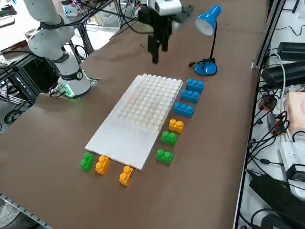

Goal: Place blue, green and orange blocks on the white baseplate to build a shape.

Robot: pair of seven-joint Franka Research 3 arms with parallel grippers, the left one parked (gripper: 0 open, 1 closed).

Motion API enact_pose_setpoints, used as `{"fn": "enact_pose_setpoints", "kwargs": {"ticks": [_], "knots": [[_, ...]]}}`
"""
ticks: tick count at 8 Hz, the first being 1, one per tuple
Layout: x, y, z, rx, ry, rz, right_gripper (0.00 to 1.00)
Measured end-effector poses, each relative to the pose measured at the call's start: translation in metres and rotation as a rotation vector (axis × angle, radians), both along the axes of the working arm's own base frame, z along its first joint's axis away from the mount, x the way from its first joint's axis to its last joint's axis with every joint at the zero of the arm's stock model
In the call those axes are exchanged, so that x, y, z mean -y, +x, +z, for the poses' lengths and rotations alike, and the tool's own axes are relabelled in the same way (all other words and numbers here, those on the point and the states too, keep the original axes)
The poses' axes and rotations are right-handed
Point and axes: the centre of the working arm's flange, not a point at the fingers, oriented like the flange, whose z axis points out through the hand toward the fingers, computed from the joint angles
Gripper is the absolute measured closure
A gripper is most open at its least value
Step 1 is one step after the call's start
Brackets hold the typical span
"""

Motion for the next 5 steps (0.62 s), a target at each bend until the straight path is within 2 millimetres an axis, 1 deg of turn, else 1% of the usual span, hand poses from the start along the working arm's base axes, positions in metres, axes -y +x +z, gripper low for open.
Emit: {"fn": "enact_pose_setpoints", "kwargs": {"ticks": [2,4,5], "knots": [[-0.004,0.030,-0.070,0.034,-0.002,0.010,0.00],[-0.023,0.052,-0.133,0.079,0.001,0.032,0.00],[-0.031,0.059,-0.160,0.094,0.005,0.040,0.00]]}}
